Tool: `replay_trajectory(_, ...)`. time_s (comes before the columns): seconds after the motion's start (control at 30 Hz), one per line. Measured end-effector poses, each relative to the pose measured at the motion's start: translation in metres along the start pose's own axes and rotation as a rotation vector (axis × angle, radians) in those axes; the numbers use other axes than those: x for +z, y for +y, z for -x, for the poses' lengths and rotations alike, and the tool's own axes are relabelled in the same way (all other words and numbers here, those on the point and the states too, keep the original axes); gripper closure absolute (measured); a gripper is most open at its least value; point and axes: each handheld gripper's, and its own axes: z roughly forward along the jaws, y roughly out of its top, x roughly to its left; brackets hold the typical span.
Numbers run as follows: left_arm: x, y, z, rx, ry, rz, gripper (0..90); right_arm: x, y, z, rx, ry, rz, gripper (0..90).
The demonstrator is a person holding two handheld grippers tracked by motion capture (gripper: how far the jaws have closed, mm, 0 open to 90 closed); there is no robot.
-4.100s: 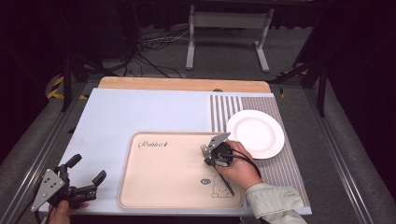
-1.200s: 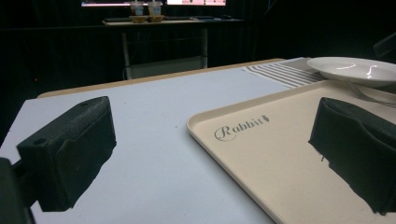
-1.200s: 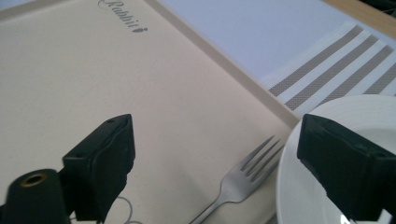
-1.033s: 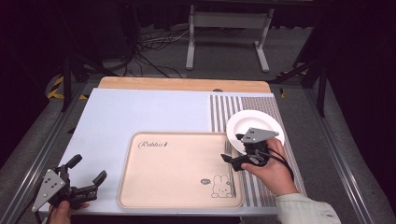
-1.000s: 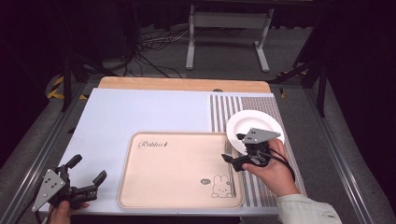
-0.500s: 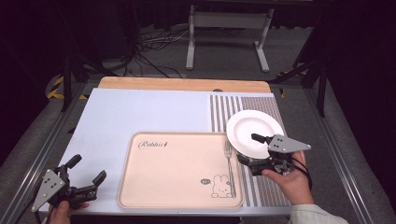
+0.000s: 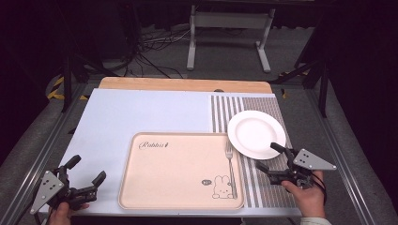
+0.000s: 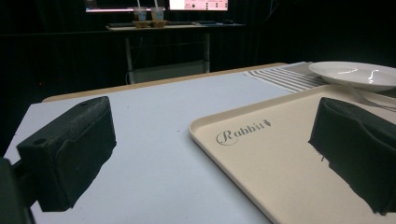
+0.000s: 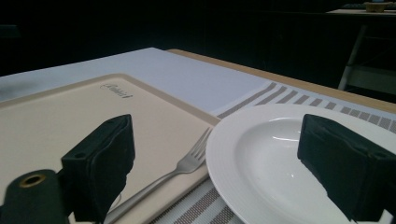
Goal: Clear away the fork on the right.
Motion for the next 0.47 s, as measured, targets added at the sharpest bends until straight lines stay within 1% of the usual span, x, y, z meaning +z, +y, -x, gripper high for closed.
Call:
replay_trajectory(0.07, 0.000, 0.000, 0.000, -0.002, 0.002, 0.003, 0.9, -0.003, -0.007, 0.003, 0.023, 0.017, 0.026, 12.0)
replay_trajectory(0.1, 0.000, 0.000, 0.000, 0.000, 0.001, 0.003, 0.9, -0.004, -0.012, 0.004, 0.043, 0.025, 0.035, 12.1)
replay_trajectory(0.17, 0.000, 0.000, -0.001, -0.002, 0.000, 0.005, 0.9, -0.005, -0.021, 0.005, 0.036, 0.007, 0.014, 12.1)
replay_trajectory(0.23, -0.001, 0.000, -0.001, 0.000, 0.000, 0.006, 0.9, -0.006, -0.027, 0.006, 0.041, -0.019, 0.003, 12.7)
replay_trajectory(0.27, -0.001, 0.000, -0.001, 0.000, 0.000, 0.006, 0.9, -0.006, -0.027, 0.006, 0.041, -0.019, 0.003, 12.7)
replay_trajectory(0.33, -0.001, 0.000, -0.001, -0.001, -0.001, 0.006, 0.9, -0.008, -0.030, 0.007, 0.059, -0.041, 0.008, 12.6)
replay_trajectory(0.47, -0.001, 0.000, -0.001, -0.003, -0.001, 0.008, 0.9, -0.009, -0.032, 0.008, 0.069, -0.062, 0.013, 11.4)
